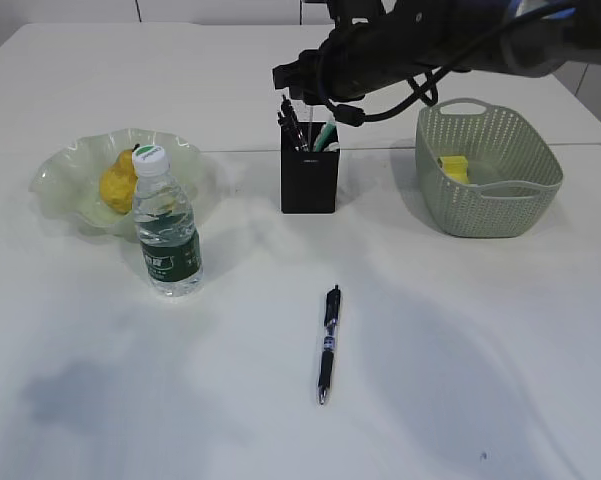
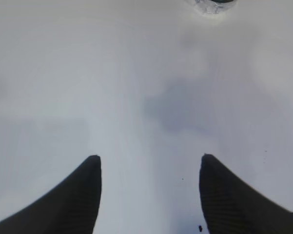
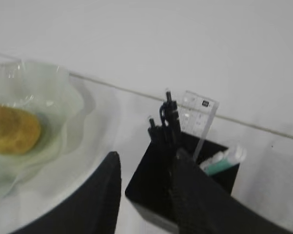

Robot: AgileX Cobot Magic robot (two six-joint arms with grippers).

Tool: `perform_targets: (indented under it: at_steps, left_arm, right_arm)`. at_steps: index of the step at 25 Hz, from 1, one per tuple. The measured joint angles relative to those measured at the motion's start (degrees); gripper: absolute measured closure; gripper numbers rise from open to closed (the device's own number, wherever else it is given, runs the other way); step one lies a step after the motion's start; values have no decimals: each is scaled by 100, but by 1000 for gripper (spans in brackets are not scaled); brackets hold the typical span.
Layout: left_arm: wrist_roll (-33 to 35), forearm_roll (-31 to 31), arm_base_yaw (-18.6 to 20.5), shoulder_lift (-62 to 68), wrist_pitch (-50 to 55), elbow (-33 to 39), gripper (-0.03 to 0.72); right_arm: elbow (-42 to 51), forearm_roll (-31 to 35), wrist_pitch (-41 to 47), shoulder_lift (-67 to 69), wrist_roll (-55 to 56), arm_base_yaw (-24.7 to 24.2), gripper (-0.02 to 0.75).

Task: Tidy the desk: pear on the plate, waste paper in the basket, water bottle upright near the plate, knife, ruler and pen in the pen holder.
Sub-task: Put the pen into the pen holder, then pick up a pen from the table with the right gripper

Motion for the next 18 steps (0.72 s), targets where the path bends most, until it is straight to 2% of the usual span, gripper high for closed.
perform_targets:
  at_steps: [4, 9, 18]
  left_arm:
    - [0, 0, 0, 0, 0, 0, 241]
    - [0, 0, 0, 0, 0, 0, 241]
    - [0, 2, 0, 0, 0, 0, 241]
  right_arm:
    - [0, -457, 1310, -427, 68, 0, 474]
    - [0, -836, 2840, -969, 696, 0, 473]
    - [-13, -1048, 4823, -1213, 1989, 32, 443]
